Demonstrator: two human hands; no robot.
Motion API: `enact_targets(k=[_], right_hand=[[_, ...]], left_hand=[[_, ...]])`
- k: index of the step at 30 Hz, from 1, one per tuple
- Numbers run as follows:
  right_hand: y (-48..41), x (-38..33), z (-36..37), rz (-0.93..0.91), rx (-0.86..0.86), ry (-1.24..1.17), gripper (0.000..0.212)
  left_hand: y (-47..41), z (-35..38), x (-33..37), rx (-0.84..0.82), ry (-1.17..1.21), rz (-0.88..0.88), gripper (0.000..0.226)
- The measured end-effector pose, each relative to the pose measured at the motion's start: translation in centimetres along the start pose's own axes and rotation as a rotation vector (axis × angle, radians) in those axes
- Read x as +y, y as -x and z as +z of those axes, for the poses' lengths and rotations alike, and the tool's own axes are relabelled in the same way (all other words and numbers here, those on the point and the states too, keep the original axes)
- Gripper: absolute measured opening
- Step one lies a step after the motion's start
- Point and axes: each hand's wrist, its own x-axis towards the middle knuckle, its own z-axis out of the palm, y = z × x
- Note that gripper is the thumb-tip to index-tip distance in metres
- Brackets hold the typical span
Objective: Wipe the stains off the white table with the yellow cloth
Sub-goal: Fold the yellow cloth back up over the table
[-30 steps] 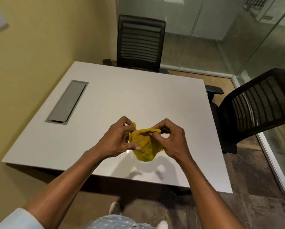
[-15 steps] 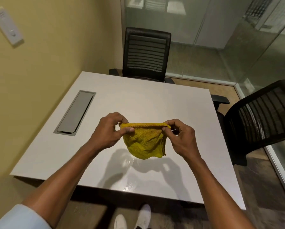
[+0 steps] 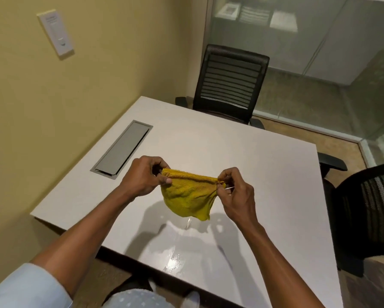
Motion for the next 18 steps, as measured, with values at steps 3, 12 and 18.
enact_targets(k=[3, 12, 18], right_hand=[[-1.1, 0.3, 2.2, -0.059, -0.052, 0.003, 0.031], [-3.7, -0.6, 10.7, -0.064, -0.119, -0.009, 0.023], [-6.3, -1.7, 17.2, 0.051, -0.208, -0.022, 0.019]], left_hand=[[-0.8, -0.7, -2.0, 0.026, 0.033, -0.056, 0.022], [-4.0, -4.7, -9.0, 0.098, 0.034, -0.153, 0.025], [-7.8, -8.3, -14.5, 0.033, -0.028, -0.186, 0.03]])
